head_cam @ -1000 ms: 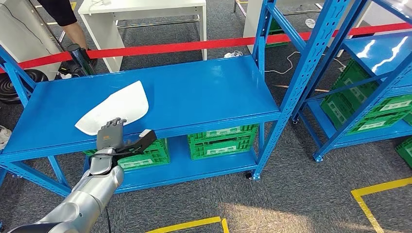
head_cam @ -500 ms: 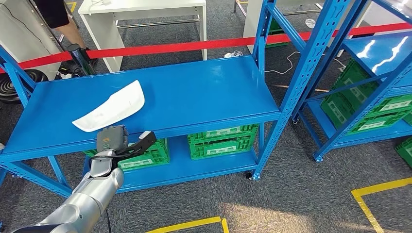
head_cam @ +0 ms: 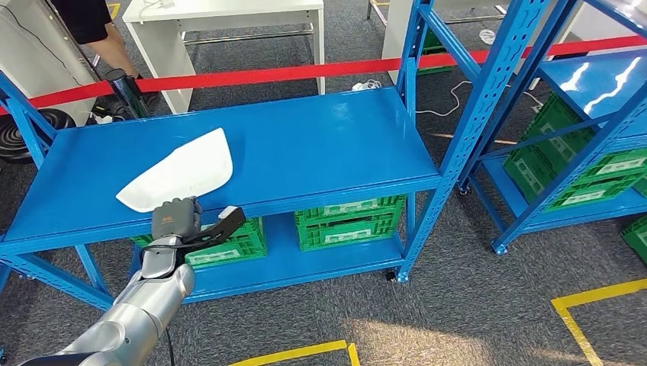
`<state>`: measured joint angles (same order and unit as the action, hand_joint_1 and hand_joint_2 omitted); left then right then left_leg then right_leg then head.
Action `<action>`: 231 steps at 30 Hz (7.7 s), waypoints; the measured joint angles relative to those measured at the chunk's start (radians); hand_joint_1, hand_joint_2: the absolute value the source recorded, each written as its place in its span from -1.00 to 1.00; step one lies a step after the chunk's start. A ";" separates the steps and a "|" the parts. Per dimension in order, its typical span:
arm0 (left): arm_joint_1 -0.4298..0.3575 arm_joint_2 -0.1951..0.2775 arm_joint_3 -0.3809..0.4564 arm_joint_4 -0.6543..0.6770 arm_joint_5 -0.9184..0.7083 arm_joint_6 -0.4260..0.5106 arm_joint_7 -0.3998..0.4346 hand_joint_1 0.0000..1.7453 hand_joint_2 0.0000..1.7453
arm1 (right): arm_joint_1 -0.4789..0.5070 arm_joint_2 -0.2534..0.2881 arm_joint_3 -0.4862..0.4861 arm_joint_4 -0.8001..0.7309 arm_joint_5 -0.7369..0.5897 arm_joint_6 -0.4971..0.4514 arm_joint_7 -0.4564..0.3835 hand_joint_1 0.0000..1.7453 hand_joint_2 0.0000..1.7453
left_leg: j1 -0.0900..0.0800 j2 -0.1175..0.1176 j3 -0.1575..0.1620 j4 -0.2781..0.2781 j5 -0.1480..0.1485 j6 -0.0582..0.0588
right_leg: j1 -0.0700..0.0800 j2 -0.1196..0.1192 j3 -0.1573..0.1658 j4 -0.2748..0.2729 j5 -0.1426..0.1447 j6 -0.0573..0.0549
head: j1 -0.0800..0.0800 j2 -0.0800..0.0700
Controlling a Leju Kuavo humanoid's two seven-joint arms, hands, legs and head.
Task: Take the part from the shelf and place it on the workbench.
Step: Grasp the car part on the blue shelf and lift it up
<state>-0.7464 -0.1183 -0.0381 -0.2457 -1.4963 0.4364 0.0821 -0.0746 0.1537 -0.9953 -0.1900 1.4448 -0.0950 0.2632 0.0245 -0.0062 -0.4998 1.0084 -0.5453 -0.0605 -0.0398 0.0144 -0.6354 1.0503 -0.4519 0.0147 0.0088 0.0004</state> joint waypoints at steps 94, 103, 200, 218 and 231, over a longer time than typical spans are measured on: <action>0.035 -0.079 0.007 -0.002 0.084 0.157 -0.301 -1.00 1.00 | 0.003 0.000 0.009 0.000 0.005 0.010 0.000 -1.00 -1.00 | 0.000 0.000 0.001 0.000 0.000 0.002 | 0.000 0.000 0.001 -0.001 0.000 0.000 | 0.000 0.000; 0.035 -0.099 -0.010 -0.002 0.076 0.155 -0.301 0.89 1.00 | 0.003 0.000 0.017 0.000 0.005 0.010 0.000 -1.00 -1.00 | 0.000 0.000 0.001 0.000 0.000 0.002 | 0.000 0.000 0.001 -0.001 0.000 0.000 | 0.000 0.000; 0.020 -0.108 0.057 -0.005 0.185 0.048 -0.211 -1.00 1.00 | -0.003 0.008 0.017 0.000 -0.025 0.000 0.012 -1.00 -1.00 | -0.013 0.001 -0.208 0.289 -0.044 0.006 | 0.021 -0.012 0.027 -0.007 -0.023 -0.047 | -0.008 0.000; 0.026 -0.104 0.008 -0.004 0.095 0.092 -0.137 -1.00 1.00 | -0.006 0.010 0.019 0.000 -0.018 -0.001 -0.026 -1.00 -1.00 | -0.023 0.000 -0.089 0.030 0.068 0.066 | 0.025 -0.013 -0.013 0.083 -0.046 -0.007 | -0.004 0.000; 0.036 -0.107 -0.017 -0.002 0.070 0.101 -0.125 -1.00 1.00 | -0.005 0.014 0.019 0.000 -0.024 -0.007 0.015 -1.00 -1.00 | -0.014 0.001 -0.205 0.270 -0.024 0.008 | 0.022 -0.011 0.033 -0.011 -0.025 -0.046 | -0.010 0.000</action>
<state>-0.7103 -0.2253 -0.0549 -0.2477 -1.4265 0.5373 -0.0428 -0.0797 0.1677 -0.9766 -0.1896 1.4207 -0.1021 0.2785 0.0107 -0.0048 -0.7050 1.2787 -0.5696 -0.0525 -0.0181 0.0033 -0.6027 1.0398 -0.4764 -0.0311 -0.0010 0.0004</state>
